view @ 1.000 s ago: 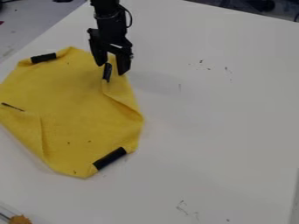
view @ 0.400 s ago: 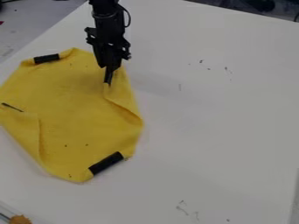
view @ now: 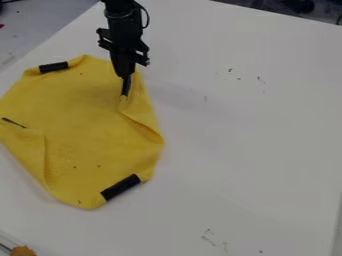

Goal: Fold the yellow cloth from the left to the right

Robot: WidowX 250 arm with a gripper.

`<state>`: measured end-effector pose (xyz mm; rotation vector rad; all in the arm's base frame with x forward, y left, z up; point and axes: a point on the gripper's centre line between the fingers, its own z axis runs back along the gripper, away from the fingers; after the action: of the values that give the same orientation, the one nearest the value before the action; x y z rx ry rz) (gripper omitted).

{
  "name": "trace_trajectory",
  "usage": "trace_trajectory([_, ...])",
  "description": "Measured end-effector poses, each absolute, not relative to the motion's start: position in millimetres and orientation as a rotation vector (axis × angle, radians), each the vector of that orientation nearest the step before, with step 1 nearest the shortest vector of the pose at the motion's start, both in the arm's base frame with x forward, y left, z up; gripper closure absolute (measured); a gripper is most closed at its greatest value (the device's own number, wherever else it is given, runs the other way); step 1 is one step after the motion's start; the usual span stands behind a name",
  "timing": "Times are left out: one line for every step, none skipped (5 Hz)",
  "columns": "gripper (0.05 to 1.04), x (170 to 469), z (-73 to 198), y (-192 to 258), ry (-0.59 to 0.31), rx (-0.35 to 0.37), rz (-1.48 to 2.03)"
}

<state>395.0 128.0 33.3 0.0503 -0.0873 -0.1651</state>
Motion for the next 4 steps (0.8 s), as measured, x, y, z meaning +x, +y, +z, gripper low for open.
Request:
trace_trajectory([1.008, 390, 37, 131, -0.062, 0.069, -0.159])
trace_trajectory([0.862, 392, 49, 133, -0.086, 0.093, -0.162])
trace_trajectory([0.611, 393, 50, 133, -0.086, 0.092, -0.161])
trace_trajectory([0.293, 394, 51, 133, -0.098, 0.085, -0.165])
